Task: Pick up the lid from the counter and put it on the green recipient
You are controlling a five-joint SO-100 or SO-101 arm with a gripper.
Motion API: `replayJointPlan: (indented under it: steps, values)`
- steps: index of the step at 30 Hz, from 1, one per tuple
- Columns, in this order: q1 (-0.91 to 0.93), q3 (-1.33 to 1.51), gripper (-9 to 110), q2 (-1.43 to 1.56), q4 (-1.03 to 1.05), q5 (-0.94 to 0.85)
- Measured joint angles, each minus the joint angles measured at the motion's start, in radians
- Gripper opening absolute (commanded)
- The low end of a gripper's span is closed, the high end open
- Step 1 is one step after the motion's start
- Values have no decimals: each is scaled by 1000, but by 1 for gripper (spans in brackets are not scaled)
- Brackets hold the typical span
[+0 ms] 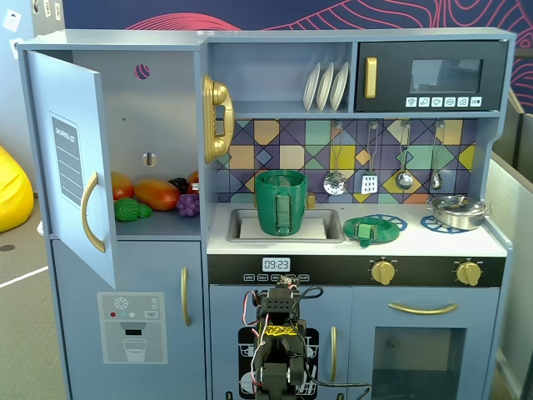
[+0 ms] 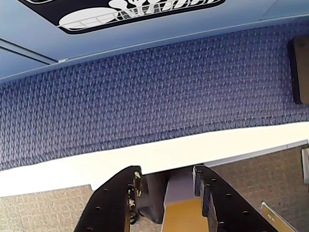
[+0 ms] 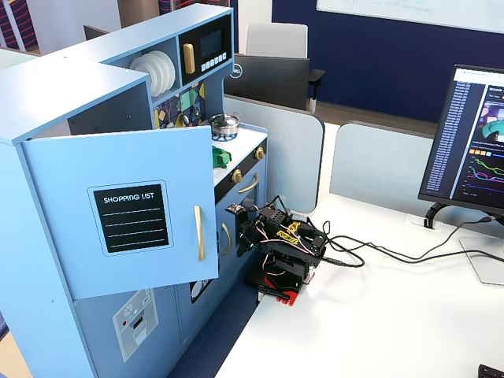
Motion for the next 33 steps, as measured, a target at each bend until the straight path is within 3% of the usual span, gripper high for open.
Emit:
replayJointPlan:
  steps: [17,23,27,30,33]
  values:
    - [61,0,0,-5,-25,-8]
    - [160,-166,1,-215,-466,-94]
    - [238,-385,12,-377,-689,-140]
    - [308,-485,30,-422,-802,-138]
    - [382,-512,40,-425,-916,-120]
